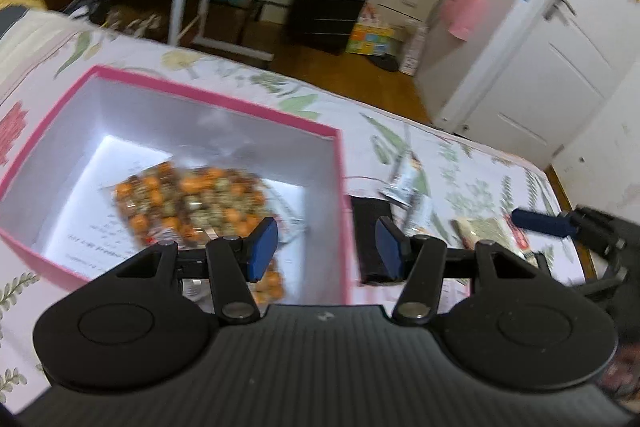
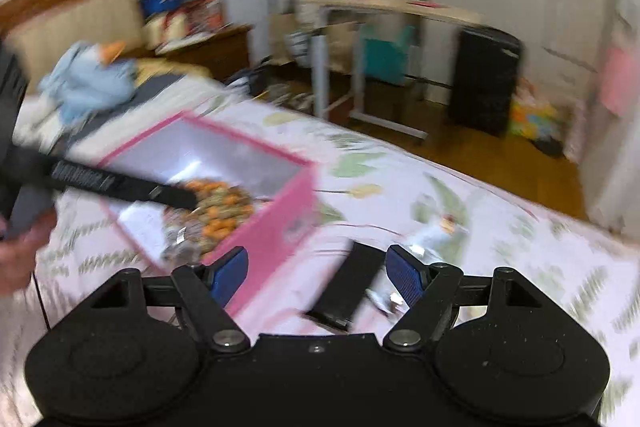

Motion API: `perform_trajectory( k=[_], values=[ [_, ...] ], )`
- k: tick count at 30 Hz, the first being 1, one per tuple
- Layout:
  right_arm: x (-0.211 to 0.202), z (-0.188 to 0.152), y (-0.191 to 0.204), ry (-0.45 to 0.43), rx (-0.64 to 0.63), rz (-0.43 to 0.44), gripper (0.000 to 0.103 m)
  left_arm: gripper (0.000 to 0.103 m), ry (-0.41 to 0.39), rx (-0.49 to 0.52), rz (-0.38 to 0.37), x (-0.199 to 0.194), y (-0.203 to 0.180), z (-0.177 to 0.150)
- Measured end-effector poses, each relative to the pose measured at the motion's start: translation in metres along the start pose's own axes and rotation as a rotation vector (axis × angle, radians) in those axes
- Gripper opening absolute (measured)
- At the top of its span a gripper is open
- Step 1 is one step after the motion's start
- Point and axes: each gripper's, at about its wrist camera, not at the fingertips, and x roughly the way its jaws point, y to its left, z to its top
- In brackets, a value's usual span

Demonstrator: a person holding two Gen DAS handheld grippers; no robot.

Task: Organize snacks
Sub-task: 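Open the left tool to drop the nut bag into the box, then grasp a black-wrapped bar with the left tool while the right tool grasps a white bar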

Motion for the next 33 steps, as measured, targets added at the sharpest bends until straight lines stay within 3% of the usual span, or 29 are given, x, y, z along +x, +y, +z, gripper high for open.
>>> perform_trajectory(
  k=[5,13,16,21,28,31,33],
  values=[
    [-0.029,-0.031,-0.052,-0.012,0.171,-0.052,0.080,0.053,0.004,0.070,-0.029,0.007,-0.041,-0.011],
    [-0.034,-0.102,-0.090,0.102,0.365,-0.256,0.080,0.053,-0.006,0.176,-0.025,0.037,-0.104,-0.029],
    [-0.031,-0.125,-0.113,0.151,0.474,-0.270,0.080,0.053,0.014,0.178,-0.021,0.061,-0.118,-0.035],
    [-0.026,-0.156,-0.136,0.199,0.643,-0.277,0.079,0.053,0.077,0.175,0.042,0.110,-0.131,-0.043],
    [-0.017,-0.181,-0.147,0.171,0.819,-0.234,0.079,0.055,0.087,0.190,0.161,0.165,-0.135,-0.052],
    [-0.006,-0.187,-0.144,0.134,0.839,-0.282,0.080,0.057,0.093,0.185,0.216,0.181,-0.128,-0.057],
    [-0.003,-0.186,-0.136,0.110,0.748,-0.328,0.078,0.059,0.081,0.211,0.245,0.186,-0.126,-0.062]
  ],
)
